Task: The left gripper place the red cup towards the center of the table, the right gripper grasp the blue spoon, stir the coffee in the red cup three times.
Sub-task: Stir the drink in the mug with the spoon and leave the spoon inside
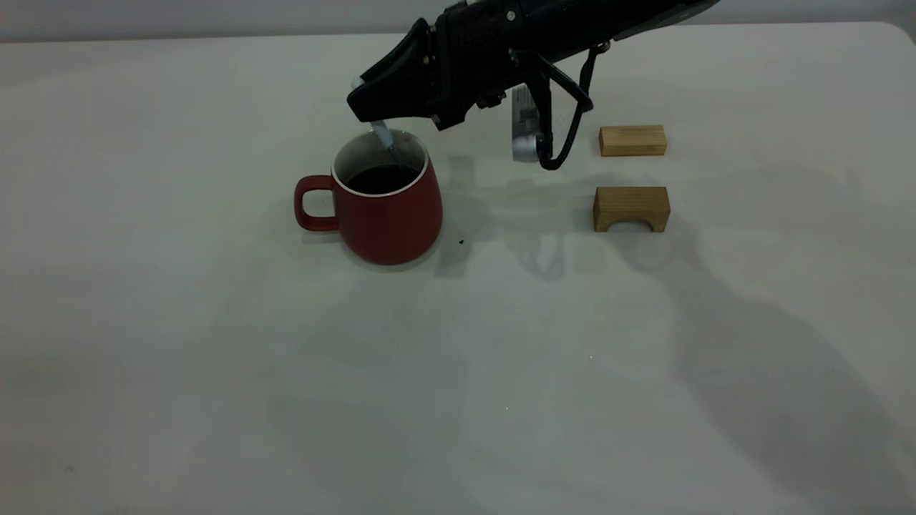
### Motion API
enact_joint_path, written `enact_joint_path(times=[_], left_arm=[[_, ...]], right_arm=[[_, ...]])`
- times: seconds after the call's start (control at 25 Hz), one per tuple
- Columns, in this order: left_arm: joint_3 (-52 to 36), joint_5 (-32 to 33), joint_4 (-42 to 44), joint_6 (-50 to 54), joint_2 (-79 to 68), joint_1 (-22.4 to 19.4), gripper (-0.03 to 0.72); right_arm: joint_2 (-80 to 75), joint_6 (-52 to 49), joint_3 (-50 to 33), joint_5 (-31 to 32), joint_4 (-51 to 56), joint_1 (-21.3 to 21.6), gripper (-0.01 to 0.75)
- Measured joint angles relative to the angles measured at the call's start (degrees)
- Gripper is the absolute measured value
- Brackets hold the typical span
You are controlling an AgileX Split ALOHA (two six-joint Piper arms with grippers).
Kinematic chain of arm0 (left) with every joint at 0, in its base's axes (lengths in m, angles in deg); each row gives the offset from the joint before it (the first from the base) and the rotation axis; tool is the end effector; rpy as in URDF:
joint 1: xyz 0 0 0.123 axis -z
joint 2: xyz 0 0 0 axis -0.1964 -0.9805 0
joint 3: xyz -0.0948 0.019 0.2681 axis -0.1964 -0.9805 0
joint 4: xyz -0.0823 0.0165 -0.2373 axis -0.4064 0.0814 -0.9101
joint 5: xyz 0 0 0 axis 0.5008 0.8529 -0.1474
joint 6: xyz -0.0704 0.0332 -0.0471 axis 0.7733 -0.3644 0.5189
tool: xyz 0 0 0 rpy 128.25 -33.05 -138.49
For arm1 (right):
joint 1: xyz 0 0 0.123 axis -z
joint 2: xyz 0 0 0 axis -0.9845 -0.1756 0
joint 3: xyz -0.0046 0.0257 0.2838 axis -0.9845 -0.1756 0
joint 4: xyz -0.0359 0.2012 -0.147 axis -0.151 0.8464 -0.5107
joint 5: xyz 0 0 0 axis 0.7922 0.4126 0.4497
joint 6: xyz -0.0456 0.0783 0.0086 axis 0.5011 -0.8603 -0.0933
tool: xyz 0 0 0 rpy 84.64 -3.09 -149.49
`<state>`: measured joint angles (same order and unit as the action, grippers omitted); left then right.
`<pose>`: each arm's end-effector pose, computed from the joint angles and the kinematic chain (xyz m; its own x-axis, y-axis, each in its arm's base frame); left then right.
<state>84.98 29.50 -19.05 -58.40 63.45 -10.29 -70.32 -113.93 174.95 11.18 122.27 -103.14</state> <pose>-0.0092 0.0027 0.2678 -0.5124 -0.0104 -0.8587 -0.0160 0.9999 -0.0026 0.4244 0.2605 0.0439 0.0819 0.4184 0.9045 0.9919 -0.1227 -0.0330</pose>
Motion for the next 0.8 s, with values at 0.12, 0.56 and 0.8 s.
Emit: enact_joint_path(times=[0.12,0.56,0.8], left_arm=[[0.0,0.0,0.0,0.0,0.0,0.0,0.318],[0.0,0.0,0.0,0.0,0.0,0.0,0.318],[0.0,0.0,0.0,0.0,0.0,0.0,0.318]], right_arm=[[0.0,-0.7,0.0,0.0,1.6,-1.9,0.155],[0.0,22.5,0.0,-0.6,5.2,-1.9,0.155],[0.0,11.2,0.0,-1.7,1.3,-0.8,0.155]])
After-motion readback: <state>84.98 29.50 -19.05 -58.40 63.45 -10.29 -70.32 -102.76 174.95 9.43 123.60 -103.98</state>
